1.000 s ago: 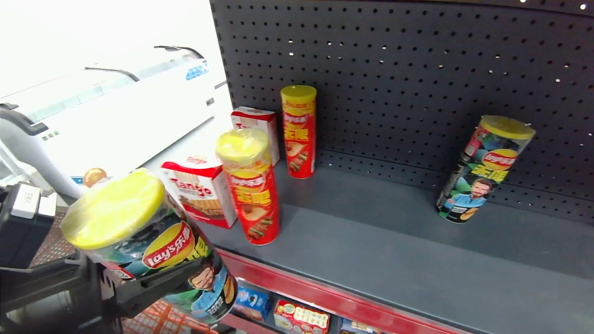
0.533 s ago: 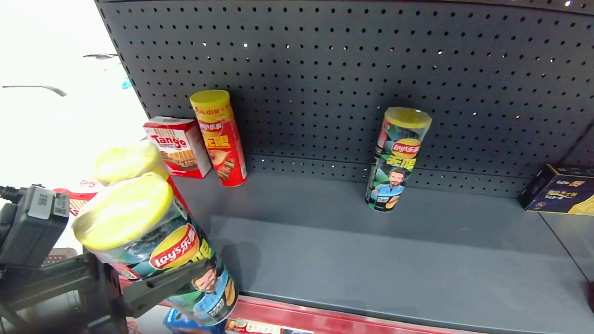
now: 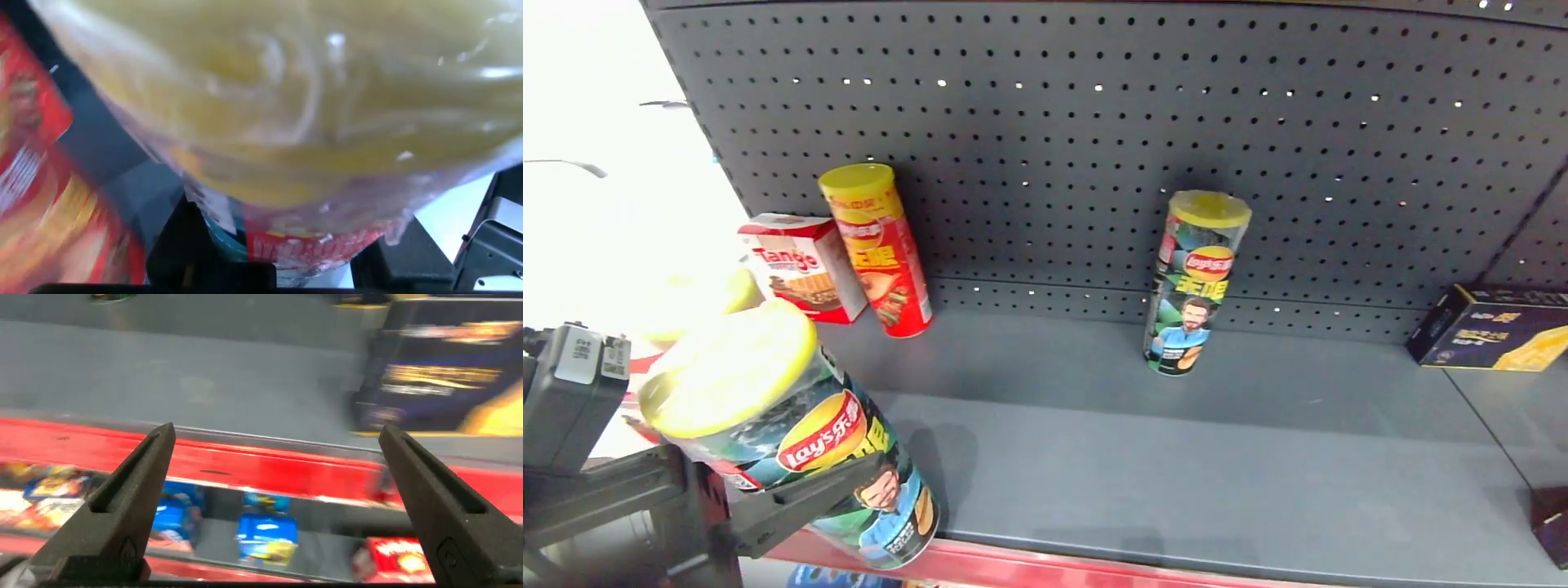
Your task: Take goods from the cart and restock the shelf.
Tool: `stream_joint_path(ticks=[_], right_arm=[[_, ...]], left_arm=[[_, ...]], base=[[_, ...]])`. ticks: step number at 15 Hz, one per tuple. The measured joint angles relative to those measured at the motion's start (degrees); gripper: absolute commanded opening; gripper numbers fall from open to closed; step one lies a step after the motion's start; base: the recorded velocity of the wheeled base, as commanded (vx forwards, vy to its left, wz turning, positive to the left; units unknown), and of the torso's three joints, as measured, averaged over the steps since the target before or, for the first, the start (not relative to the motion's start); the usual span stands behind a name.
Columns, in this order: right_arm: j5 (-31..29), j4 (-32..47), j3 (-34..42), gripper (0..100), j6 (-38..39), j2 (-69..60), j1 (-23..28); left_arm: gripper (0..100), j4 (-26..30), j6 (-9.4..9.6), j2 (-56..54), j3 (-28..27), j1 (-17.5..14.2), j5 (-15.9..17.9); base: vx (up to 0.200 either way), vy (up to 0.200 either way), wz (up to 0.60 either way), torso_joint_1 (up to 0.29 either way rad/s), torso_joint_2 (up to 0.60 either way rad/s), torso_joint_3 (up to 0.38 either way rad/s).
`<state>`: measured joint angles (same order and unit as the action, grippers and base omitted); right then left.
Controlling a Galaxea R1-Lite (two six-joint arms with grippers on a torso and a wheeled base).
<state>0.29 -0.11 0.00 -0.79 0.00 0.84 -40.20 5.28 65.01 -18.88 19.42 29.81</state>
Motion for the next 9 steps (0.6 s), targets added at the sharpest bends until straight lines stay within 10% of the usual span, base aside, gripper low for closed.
stream_joint_path(ticks=[9], right_arm=[[-0.05, 0.06, 0.0, 100, 0.01, 0.0, -0.05]], left_arm=[[0, 0.05, -0.09, 0.12, 0.0, -0.1, -0.06]], base=[[0.0, 0.0, 0.0, 0.0, 0.0, 0.0]])
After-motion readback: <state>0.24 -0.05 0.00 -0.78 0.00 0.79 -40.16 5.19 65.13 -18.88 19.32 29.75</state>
